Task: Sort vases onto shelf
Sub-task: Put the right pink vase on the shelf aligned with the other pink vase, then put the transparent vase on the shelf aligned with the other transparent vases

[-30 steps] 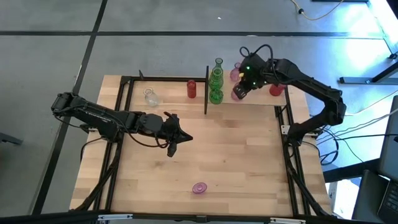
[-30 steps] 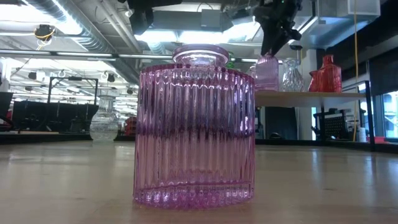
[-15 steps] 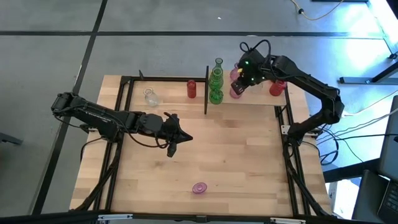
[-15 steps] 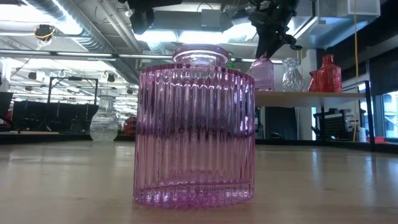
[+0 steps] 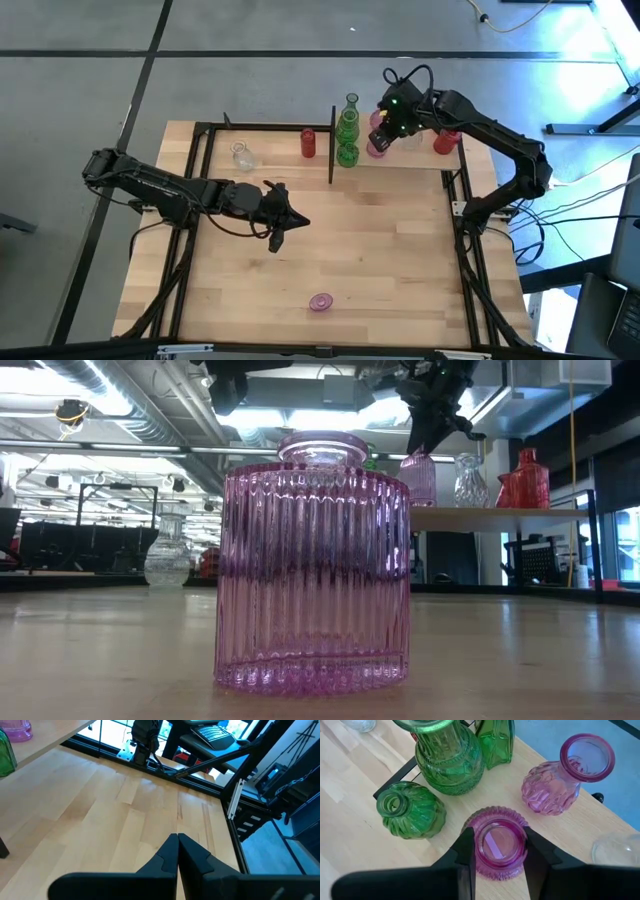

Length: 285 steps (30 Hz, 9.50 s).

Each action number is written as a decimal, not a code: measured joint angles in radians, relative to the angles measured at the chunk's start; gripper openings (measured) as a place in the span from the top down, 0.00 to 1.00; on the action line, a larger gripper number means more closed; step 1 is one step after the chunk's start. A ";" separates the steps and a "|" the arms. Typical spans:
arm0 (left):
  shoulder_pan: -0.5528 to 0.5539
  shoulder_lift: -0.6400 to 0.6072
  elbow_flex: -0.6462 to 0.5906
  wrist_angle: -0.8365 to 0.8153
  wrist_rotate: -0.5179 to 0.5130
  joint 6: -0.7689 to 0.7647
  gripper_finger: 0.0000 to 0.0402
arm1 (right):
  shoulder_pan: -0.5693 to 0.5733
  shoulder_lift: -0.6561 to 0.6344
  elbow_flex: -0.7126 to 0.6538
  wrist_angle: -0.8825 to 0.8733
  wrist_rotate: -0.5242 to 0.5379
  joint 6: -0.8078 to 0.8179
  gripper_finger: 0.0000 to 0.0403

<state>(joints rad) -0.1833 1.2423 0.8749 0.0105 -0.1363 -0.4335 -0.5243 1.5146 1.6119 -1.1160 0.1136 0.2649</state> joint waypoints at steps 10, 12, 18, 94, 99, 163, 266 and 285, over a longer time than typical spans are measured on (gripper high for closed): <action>0.000 0.000 0.000 -0.001 0.003 0.000 1.00 | -0.035 0.001 -0.001 0.002 0.002 0.016 0.78; 0.000 0.000 0.000 -0.001 0.012 0.000 1.00 | -0.045 0.001 -0.001 0.003 -0.009 0.015 0.78; 0.000 0.000 0.000 -0.004 0.019 0.002 1.00 | -0.048 0.001 -0.003 0.013 -0.015 0.015 0.78; 0.000 0.000 0.000 -0.003 0.045 0.022 1.00 | -0.072 0.003 -0.004 0.079 0.016 0.029 0.56; 0.000 0.000 0.000 -0.003 0.045 0.023 1.00 | -0.072 0.002 -0.004 0.080 -0.002 0.029 0.53; 1.076 -0.023 0.168 -0.867 0.034 0.027 0.69 | 0.479 -0.049 0.282 -0.037 0.024 -0.007 0.53; 0.251 0.133 0.388 -0.352 0.422 -0.347 0.93 | 0.481 0.070 -0.187 0.781 -0.560 -0.016 0.65; 0.323 -0.032 0.391 -0.329 0.198 -0.164 0.73 | 0.530 -0.020 -0.192 0.703 -0.092 0.064 0.67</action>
<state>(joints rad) 0.1394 1.2102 1.2655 -0.3182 0.0612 -0.5979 0.0054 1.4947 1.4197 -0.4129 0.0213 0.3284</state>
